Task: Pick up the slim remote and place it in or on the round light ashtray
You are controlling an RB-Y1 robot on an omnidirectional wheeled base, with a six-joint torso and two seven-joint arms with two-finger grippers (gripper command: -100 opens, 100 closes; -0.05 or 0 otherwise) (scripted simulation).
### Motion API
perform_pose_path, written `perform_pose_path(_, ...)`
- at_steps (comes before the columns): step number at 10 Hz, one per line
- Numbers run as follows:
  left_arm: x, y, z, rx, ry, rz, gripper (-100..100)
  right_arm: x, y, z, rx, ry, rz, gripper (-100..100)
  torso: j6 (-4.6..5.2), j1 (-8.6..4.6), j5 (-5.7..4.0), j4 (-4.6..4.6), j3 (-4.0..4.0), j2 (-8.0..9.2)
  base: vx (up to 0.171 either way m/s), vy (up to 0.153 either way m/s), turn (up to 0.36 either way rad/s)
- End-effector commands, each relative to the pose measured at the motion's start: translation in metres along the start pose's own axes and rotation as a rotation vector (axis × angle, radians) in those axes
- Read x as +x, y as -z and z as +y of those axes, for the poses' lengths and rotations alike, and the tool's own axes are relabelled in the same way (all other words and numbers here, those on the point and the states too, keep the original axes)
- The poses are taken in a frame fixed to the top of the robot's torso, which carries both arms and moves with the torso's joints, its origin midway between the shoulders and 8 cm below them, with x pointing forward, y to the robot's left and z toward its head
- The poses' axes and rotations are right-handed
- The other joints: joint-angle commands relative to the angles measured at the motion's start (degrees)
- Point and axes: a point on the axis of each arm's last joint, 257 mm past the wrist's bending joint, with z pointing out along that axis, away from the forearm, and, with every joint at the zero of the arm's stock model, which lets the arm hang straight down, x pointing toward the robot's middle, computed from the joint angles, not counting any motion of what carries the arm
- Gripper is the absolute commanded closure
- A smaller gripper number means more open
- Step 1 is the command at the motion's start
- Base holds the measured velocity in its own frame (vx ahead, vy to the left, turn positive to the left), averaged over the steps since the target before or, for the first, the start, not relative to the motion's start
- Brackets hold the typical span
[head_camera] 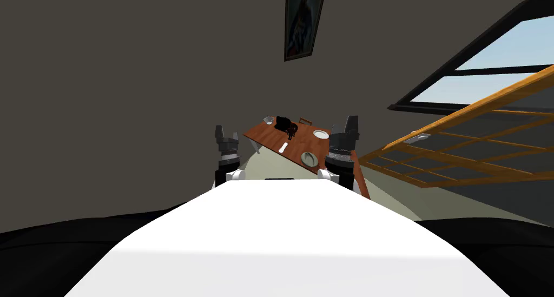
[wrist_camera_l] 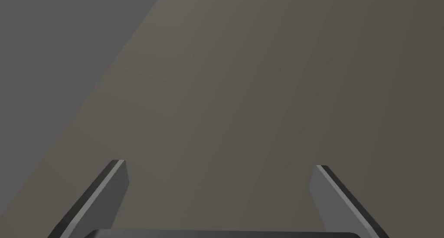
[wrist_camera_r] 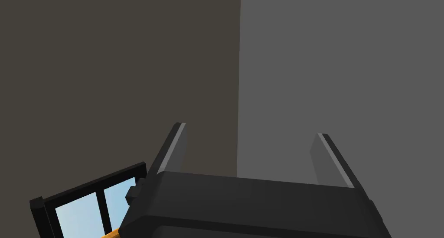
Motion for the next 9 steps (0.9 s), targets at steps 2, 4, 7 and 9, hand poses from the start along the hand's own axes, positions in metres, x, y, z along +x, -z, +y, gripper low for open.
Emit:
perform_pose_path(2,0.000,0.000,0.000,0.000,0.000,0.000,0,0.008,0.002,-0.002,-0.005,0.053,0.065,-100,-0.01,0.02,0.00,0.00,0.00,0.00,0.001,0.013,0.057)
perform_pose_path(4,0.000,0.000,0.000,0.000,0.000,0.000,0,0.016,0.008,-0.011,-0.007,0.158,0.154,-100,-0.01,0.04,0.01,0.00,0.00,0.00,0.003,0.026,0.097)
perform_pose_path(7,0.000,0.000,0.000,0.000,0.000,0.000,0,0.024,0.019,-0.024,-0.008,0.304,0.258,-100,0.01,0.11,0.03,-0.01,-0.02,-0.03,0.006,0.038,0.124)
perform_pose_path(9,0.000,0.000,0.000,0.000,0.000,0.000,0,0.025,0.026,-0.033,-0.007,0.387,0.308,-100,-0.02,0.15,0.03,0.00,-0.01,-0.01,0.004,0.043,0.142)
